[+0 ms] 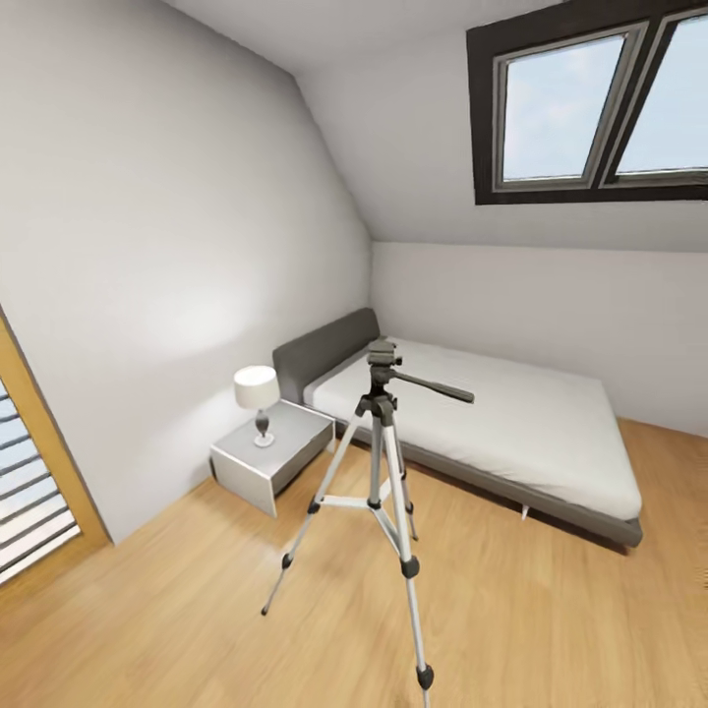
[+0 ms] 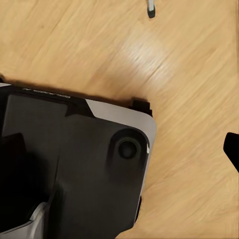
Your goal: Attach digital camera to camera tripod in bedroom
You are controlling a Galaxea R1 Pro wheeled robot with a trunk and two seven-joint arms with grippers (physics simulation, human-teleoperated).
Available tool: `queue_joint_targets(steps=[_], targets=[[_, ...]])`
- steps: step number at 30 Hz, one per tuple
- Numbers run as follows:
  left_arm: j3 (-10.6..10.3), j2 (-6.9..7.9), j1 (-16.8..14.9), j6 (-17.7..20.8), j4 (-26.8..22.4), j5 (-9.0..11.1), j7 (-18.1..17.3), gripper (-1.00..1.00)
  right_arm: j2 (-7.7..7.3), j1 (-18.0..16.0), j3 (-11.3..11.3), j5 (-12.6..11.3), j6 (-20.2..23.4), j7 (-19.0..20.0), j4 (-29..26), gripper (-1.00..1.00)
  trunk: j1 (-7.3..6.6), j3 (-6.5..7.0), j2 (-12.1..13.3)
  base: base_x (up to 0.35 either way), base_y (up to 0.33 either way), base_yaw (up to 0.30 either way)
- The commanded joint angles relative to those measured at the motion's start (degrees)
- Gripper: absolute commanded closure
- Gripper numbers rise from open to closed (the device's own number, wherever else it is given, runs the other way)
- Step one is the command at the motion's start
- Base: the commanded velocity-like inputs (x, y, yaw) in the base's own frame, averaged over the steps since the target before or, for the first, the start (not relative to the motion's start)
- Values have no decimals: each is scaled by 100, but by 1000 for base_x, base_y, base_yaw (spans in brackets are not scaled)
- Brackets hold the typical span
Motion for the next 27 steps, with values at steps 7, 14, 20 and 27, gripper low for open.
queue_joint_targets(steps=[7, 14, 20, 27], targets=[[-53, 2, -1, -8, -2, 41, -3, 100, -2, -8, -49, 51, 11, 3, 9, -100, 4, -7, -8, 187, 194, -286], [-56, 4, -1, -9, -2, 41, -3, 100, -2, -8, -49, 51, 11, 1, 9, -100, 4, -7, -8, 80, 82, -286], [-55, 9, -1, -7, -2, 41, -3, 100, -2, -8, -49, 51, 11, 1, 9, -100, 4, -7, -8, 14, 15, -286], [-50, 10, -1, -7, 0, 41, -1, 100, -2, -8, -49, 51, 13, -2, 9, -100, 4, -7, -8, 2, 2, -207]])
